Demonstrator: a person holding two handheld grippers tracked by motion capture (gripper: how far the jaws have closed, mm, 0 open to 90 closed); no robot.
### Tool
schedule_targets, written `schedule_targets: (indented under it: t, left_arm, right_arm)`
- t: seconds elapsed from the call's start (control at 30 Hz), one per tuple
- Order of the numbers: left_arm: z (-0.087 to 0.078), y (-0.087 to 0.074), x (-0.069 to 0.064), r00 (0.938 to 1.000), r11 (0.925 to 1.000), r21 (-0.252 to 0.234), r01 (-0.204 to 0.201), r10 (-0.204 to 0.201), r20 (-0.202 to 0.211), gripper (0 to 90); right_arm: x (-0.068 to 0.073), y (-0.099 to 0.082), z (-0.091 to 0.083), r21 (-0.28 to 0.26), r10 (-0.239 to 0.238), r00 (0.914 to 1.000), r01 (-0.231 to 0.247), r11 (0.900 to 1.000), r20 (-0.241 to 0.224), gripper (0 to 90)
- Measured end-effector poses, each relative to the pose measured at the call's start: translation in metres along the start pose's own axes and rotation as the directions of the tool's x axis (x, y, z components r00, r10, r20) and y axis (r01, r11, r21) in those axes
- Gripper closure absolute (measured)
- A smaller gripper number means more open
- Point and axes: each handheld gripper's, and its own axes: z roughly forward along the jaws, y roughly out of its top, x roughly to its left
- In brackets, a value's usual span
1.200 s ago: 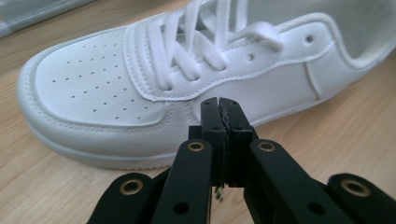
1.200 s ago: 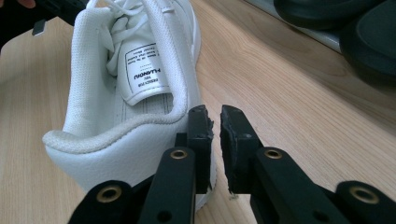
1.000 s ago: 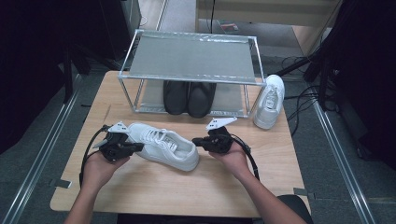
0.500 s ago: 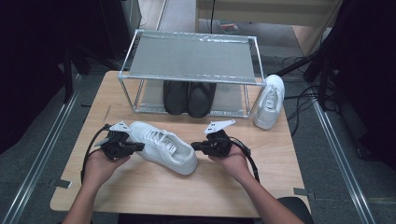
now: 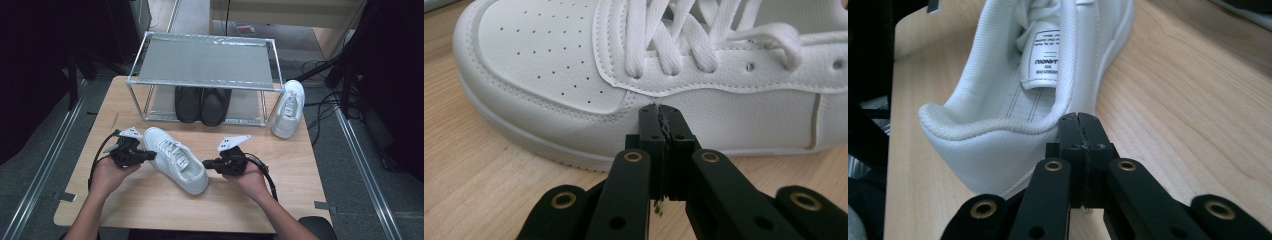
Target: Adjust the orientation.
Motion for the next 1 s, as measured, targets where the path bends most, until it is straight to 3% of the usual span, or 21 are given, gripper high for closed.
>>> schedule_targets:
  t: [0.27, 0.33, 0.6, 0.73, 0.93, 1.0]
  left_arm:
    - [0.007, 0.007, -0.002, 0.9998, 0.9998, -0.004, -0.018, 0.018, 0.013, 89.7]
    - [0.009, 0.009, -0.001, 0.9994, 1.0, -0.002, -0.006, 0.006, 0.033, 89.6]
    - [0.016, 0.016, -0.004, 0.9987, 0.9995, -0.009, -0.029, 0.03, 0.042, 89.8]
    - [0.019, 0.018, 0.0, 0.9965, 0.9999, -0.015, 0.0, 0.001, 0.083, 89.9]
    - [0.025, 0.022, -0.001, 0.9951, 0.9994, -0.033, -0.001, 0.005, 0.099, 89.9]
    - [0.027, 0.022, 0.0, 0.9935, 0.999, -0.041, 0.017, -0.013, 0.113, 88.9]
  right_arm:
    - [0.013, -0.002, 0.002, 0.004, -0.024, 0.9996, 0.024, 0.9997, -0.012, 90.0]
    - [0.015, -0.002, 0.002, -0.004, -0.018, 0.9997, 0.018, 0.9998, -0.015, 90.0]
    - [0.022, -0.001, 0.003, -0.015, -0.014, 0.9994, 0.013, 0.9998, -0.031, 90.0]
    - [0.025, -0.001, 0.004, -0.007, -0.022, 0.9992, 0.022, 0.9997, -0.032, 90.0]
    - [0.031, 0.003, 0.005, -0.003, -0.044, 0.9976, 0.044, 0.999, -0.054, 90.0]
    - [0.033, 0.003, 0.006, -0.001, -0.045, 0.9971, 0.045, 0.999, -0.062, 90.0]
